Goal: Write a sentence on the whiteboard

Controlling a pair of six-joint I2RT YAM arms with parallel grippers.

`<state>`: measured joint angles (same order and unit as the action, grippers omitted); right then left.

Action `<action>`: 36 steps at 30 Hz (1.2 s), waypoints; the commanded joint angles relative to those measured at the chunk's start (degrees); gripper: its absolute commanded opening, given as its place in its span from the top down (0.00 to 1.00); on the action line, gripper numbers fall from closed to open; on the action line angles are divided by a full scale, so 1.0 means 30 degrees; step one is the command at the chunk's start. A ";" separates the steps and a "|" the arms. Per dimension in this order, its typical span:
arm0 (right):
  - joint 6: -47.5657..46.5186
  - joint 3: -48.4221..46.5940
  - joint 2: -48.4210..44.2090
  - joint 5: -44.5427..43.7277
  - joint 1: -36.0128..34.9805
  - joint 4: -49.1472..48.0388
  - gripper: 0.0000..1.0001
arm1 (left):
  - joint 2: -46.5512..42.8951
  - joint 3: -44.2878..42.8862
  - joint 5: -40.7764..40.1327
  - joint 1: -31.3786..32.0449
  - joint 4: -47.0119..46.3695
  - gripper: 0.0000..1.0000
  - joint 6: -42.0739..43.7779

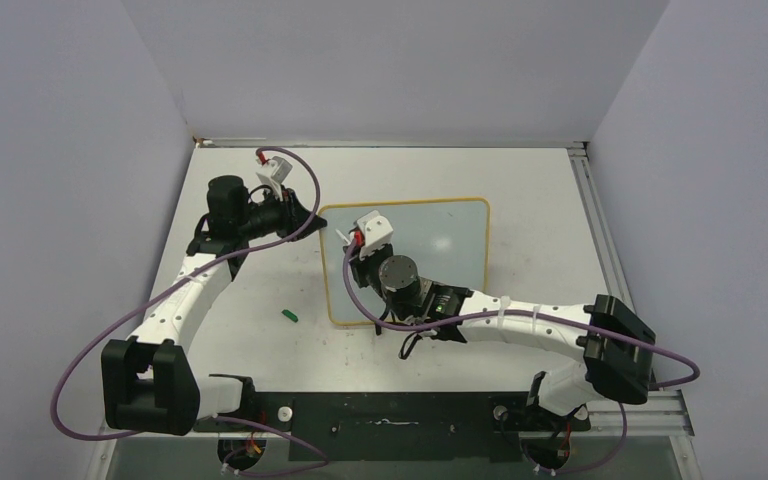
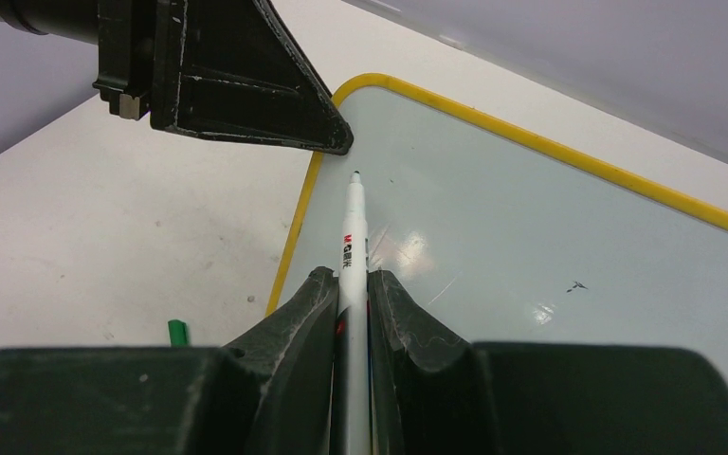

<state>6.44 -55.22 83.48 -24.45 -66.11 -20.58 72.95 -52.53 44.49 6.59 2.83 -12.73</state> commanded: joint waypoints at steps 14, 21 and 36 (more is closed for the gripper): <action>-0.0286 -0.1891 0.1415 -0.1833 -0.0140 -0.0275 0.95 | -0.0391 0.0255 0.0795 -0.0014 -0.0973 1.00 0.1051; 0.0144 -0.1978 0.1711 -0.2426 -0.0139 0.0631 0.95 | -0.0474 0.0255 0.0894 0.0000 -0.1010 1.00 0.1051; 0.2089 0.0013 0.1204 -0.2032 -0.0415 0.2168 0.95 | -0.0652 0.0255 0.0841 0.0000 -0.1031 1.00 0.1051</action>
<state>10.39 -56.80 88.31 -29.71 -67.16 -16.67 72.86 -51.88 45.25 6.55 1.65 -10.59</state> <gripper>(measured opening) 0.152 0.149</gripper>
